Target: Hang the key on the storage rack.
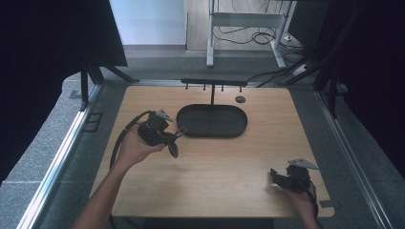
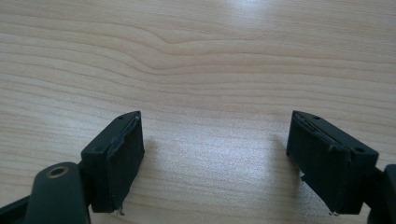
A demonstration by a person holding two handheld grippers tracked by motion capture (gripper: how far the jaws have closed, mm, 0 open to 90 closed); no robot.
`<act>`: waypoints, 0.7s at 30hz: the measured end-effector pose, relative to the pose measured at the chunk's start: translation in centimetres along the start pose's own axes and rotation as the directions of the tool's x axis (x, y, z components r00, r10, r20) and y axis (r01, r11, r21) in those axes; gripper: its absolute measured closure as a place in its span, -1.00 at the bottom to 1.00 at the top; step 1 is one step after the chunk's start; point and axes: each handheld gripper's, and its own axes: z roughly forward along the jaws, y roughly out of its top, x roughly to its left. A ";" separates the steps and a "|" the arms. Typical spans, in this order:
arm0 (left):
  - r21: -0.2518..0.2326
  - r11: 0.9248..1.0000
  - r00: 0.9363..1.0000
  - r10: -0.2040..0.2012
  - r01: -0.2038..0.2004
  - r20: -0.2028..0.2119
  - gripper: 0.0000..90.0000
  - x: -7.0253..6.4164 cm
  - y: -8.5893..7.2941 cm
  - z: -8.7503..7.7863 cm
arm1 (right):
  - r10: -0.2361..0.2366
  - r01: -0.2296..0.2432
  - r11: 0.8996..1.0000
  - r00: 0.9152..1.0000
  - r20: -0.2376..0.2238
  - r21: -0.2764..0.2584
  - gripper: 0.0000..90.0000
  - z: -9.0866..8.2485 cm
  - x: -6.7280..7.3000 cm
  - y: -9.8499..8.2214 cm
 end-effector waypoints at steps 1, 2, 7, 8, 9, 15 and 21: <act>0.000 1.000 1.000 0.000 0.000 0.000 0.81 0.0 0.1 0.0 | 0.000 0.000 1.000 1.000 0.000 0.000 -0.58 0.0 0.0 0.0; -0.001 1.000 1.000 0.003 -0.003 -0.003 0.81 0.0 0.2 -0.1 | 0.001 -0.001 1.000 1.000 0.000 0.000 -0.58 0.0 0.0 0.0; 0.000 1.000 1.000 -0.002 0.002 0.001 0.81 0.1 0.6 0.0 | 0.001 -0.001 1.000 1.000 0.000 0.001 -0.58 0.0 0.0 0.0; -0.002 1.000 1.000 -0.004 0.004 0.001 0.81 0.2 0.6 0.0 | 0.002 -0.002 1.000 1.000 0.001 0.000 -0.58 0.0 0.0 0.0; 0.000 1.000 1.000 -0.005 0.005 0.002 0.81 0.3 0.7 0.0 | 0.002 -0.002 1.000 1.000 0.001 0.000 -0.58 0.0 0.0 0.0; 0.009 1.000 1.000 -0.013 0.013 -0.002 0.81 0.9 0.9 0.0 | 0.003 -0.003 1.000 1.000 0.003 -0.002 -0.58 0.0 0.0 0.0; 0.008 1.000 1.000 -0.023 0.024 -0.013 0.81 1.5 1.3 -0.2 | 0.000 0.000 1.000 1.000 0.005 -0.002 -0.59 0.1 0.0 0.0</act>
